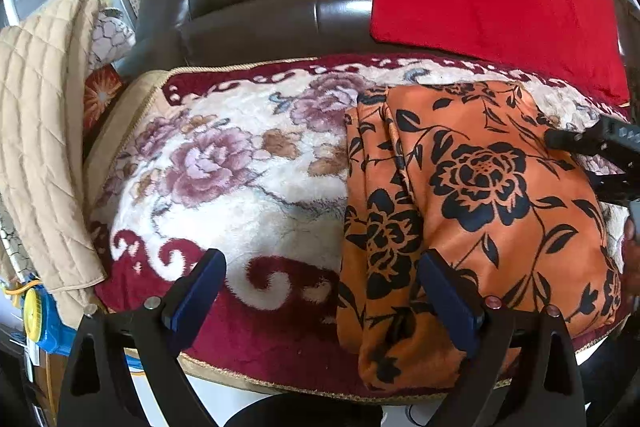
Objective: Fold small clothes
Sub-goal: 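Grasp the folded blouse end with the left gripper and lift it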
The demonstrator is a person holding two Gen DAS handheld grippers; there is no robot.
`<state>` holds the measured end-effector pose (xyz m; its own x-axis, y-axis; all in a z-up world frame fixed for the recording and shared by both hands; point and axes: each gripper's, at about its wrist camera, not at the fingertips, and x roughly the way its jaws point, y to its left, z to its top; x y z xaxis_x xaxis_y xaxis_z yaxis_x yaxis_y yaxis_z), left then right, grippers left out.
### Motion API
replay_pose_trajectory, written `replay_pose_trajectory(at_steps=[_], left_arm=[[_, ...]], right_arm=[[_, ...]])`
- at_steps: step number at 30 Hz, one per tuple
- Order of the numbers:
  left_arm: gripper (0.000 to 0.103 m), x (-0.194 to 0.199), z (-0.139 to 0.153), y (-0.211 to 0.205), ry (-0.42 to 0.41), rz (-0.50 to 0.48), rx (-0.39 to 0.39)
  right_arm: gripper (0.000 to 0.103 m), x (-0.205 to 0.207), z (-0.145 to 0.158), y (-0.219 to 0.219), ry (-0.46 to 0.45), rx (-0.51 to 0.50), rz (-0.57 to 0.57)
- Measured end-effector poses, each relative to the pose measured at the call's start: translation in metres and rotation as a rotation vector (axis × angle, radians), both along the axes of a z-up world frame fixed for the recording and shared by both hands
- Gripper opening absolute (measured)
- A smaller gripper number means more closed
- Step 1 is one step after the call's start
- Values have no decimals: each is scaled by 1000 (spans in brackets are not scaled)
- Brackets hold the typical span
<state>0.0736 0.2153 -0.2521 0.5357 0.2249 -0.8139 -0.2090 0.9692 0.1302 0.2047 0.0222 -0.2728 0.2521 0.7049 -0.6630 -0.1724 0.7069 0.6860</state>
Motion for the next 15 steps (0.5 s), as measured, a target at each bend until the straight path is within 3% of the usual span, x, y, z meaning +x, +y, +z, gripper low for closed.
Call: replay_pose_trajectory(at_steps=[2,6,13,15], left_arm=[[98,8,-12,4,50,3,-6],[98,13,-19,19,84,3,-107],[98,36,-13,66,76,1,-445],[97,43,-15,69,89,-8,-508]], right_arm=[[66,1,-2,15,-16,-61,39],[66,0,4,8,-7,-44,33],[76,-9,3,-20,65,84,1],[76,-14,-1,-24,95,114,14]])
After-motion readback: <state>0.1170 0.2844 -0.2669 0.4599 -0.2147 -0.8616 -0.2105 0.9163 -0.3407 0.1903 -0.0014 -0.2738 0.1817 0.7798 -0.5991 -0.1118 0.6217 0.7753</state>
